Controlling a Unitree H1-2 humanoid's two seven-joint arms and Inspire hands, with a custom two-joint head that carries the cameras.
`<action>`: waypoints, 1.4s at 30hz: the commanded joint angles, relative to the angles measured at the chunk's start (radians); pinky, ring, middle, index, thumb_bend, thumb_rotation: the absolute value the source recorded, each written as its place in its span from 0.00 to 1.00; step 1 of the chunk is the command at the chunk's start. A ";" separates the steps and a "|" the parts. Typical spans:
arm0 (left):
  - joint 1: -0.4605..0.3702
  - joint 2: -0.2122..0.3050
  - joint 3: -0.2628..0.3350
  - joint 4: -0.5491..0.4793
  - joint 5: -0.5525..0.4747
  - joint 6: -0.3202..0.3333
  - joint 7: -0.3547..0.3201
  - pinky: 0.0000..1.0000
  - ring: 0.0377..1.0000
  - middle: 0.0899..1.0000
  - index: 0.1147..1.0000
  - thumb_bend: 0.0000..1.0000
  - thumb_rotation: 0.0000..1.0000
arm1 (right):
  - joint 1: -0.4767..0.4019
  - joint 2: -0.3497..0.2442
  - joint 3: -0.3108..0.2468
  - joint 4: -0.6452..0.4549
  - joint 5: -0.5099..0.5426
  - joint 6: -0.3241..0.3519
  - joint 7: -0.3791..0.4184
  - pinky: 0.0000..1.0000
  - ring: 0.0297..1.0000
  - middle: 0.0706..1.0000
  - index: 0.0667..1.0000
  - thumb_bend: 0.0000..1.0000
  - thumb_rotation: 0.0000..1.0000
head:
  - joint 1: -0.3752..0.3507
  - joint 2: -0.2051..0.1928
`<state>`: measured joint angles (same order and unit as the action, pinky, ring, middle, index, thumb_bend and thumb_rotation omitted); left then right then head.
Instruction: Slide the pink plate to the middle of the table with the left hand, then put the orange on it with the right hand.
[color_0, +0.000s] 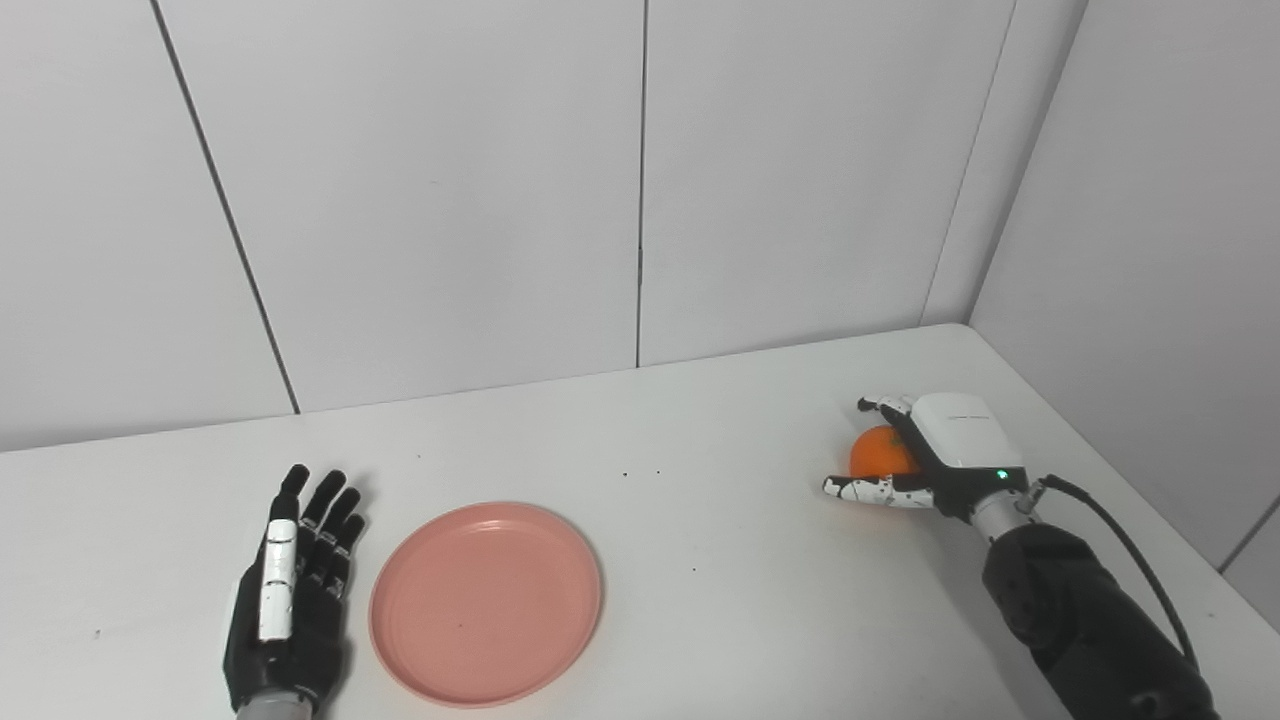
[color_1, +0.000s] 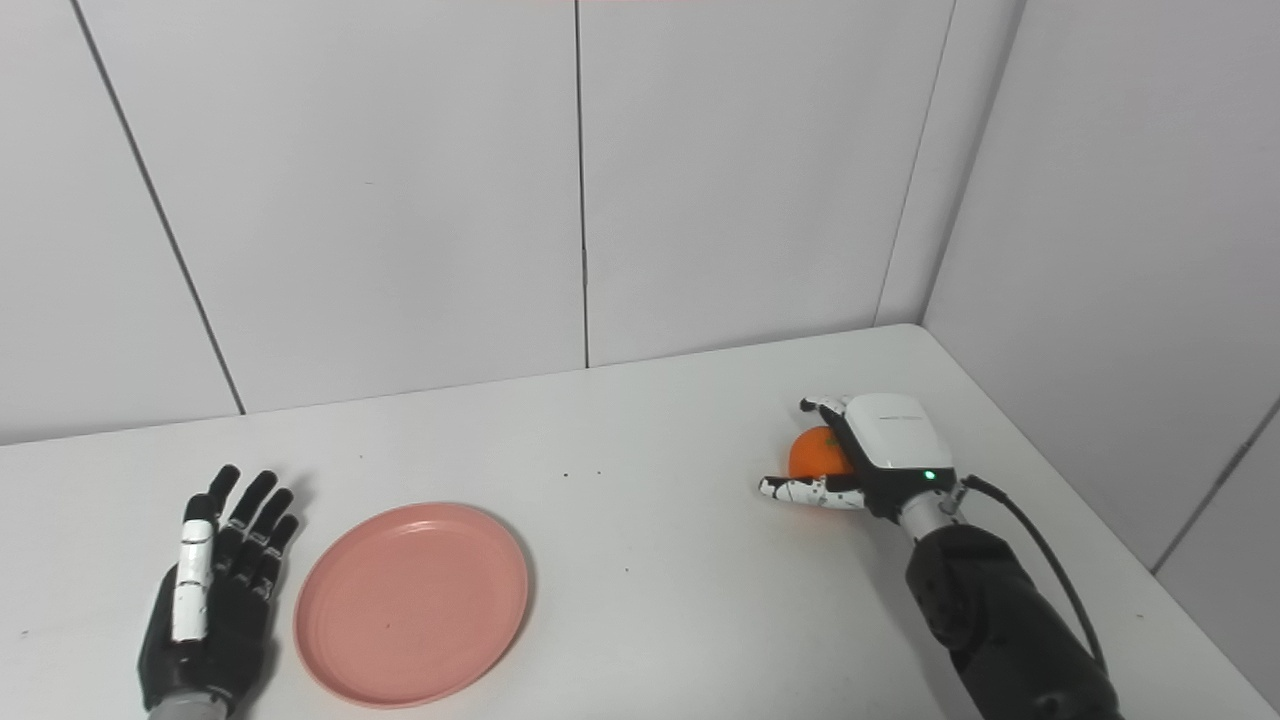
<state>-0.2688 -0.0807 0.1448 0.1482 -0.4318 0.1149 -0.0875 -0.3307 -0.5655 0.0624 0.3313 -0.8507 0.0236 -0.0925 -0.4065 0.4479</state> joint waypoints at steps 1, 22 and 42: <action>0.003 0.003 -0.001 0.014 0.016 0.014 0.011 0.95 0.90 0.87 0.90 0.64 0.63 | -0.036 -0.019 -0.005 -0.020 0.005 0.023 -0.042 0.57 0.68 0.73 0.74 0.83 0.81 | 0.001 0.001; 0.006 0.009 0.000 0.013 0.007 0.014 0.002 0.97 0.90 0.86 0.91 0.63 0.62 | -0.046 -0.021 0.057 0.081 0.024 0.063 -0.098 0.17 0.21 0.25 0.28 0.70 0.37 | -0.001 0.011; 0.011 -0.009 -0.017 -0.005 0.039 0.016 0.033 0.93 0.87 0.84 0.89 0.68 0.60 | -0.037 -0.038 0.040 -0.246 0.022 0.095 0.013 0.14 0.18 0.22 0.28 0.65 0.34 | 0.102 0.034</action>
<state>-0.2673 -0.0805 0.1335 0.1427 -0.4101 0.1111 -0.0696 -0.3236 -0.5684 0.1204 0.1411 -0.8146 0.1020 -0.0828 -0.3056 0.4816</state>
